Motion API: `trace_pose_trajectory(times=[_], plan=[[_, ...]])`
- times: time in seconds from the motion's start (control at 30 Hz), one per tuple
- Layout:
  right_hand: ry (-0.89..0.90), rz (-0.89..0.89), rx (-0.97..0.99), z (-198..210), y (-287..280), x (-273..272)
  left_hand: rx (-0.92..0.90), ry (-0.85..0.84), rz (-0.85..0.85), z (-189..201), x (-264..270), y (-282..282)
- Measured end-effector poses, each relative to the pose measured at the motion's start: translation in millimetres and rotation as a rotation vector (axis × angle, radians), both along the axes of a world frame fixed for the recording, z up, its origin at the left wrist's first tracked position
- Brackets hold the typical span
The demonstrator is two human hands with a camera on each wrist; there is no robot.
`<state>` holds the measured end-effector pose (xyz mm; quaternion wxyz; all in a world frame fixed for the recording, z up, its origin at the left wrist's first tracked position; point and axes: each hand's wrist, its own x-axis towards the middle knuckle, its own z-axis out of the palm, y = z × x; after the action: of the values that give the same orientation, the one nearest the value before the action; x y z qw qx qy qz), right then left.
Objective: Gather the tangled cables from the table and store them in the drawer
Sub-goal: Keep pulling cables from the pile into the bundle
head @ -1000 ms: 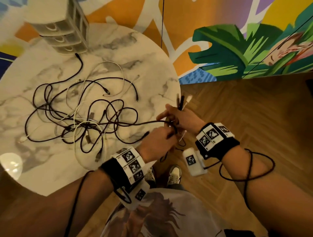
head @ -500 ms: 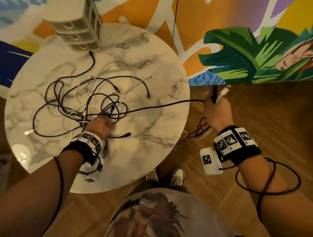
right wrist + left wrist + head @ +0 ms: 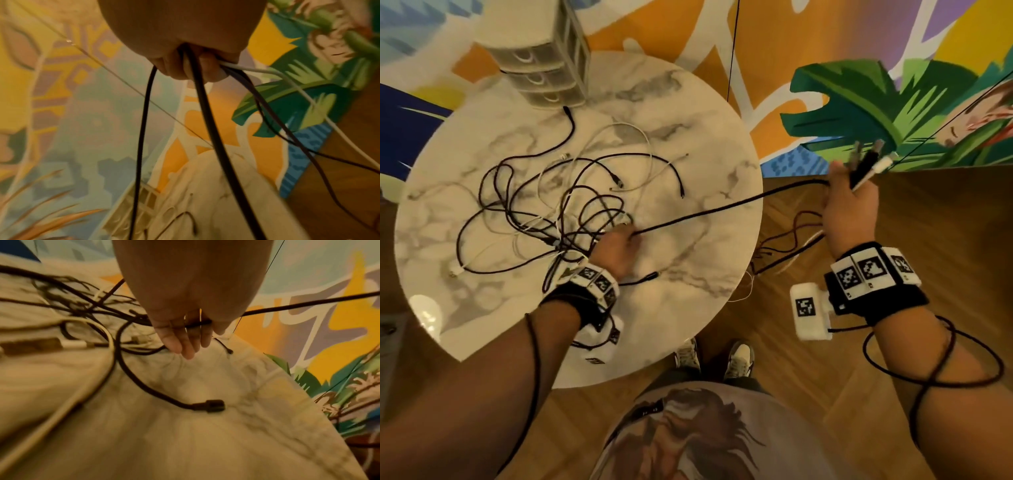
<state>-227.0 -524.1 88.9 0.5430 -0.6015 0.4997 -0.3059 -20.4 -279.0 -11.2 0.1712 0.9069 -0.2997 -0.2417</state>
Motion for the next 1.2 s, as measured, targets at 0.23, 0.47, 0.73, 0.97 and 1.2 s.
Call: trace_pose_trajectory(times=[0.23,0.47,0.73,0.97,1.2], plan=[[0.036,-0.023,-0.391,9.1,6.6,3.5,-0.338,-0.311,-0.039,52.7,-7.7,-11.3],[0.655,0.958,-0.267,-5.6,88.5,59.5,-0.178,-0.44,-0.306,45.5,-54.8,-30.8],[0.52,0.776,-0.246,-4.6,69.1,54.8,0.125,-0.439,-0.039,-10.3,-14.9,25.9],[0.212,0.591,-0.255,23.3,56.1,66.6,0.407,-0.359,0.002,-16.5,29.7,66.7],[0.187,0.498,-0.22,19.1,39.4,63.6,0.401,-0.431,0.008,4.8,59.8,79.5]])
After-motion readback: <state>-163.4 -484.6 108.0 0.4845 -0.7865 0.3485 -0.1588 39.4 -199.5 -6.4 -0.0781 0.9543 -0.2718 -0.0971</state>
